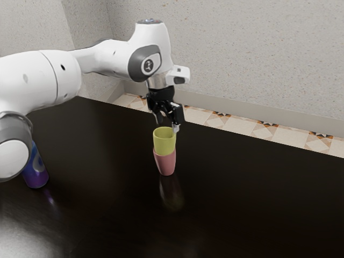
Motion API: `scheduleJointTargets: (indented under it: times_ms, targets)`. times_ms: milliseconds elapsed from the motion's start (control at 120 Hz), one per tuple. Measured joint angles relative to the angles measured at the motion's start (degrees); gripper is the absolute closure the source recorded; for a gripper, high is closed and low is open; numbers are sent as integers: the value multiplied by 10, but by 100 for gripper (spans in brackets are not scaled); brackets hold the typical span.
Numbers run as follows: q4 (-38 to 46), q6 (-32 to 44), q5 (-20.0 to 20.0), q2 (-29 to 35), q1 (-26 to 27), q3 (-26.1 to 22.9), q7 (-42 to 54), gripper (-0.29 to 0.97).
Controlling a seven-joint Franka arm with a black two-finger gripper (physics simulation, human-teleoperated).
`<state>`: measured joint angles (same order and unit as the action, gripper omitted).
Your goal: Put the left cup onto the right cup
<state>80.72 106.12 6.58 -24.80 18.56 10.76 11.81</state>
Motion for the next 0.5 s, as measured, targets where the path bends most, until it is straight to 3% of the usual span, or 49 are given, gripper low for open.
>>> scheduleJointTargets:
  times_ms: [258,500]
  targets:
    - [27,-55,-4,116,-18,4,0,5]
    - [55,-121,-14,213,-78,8,-8,3]
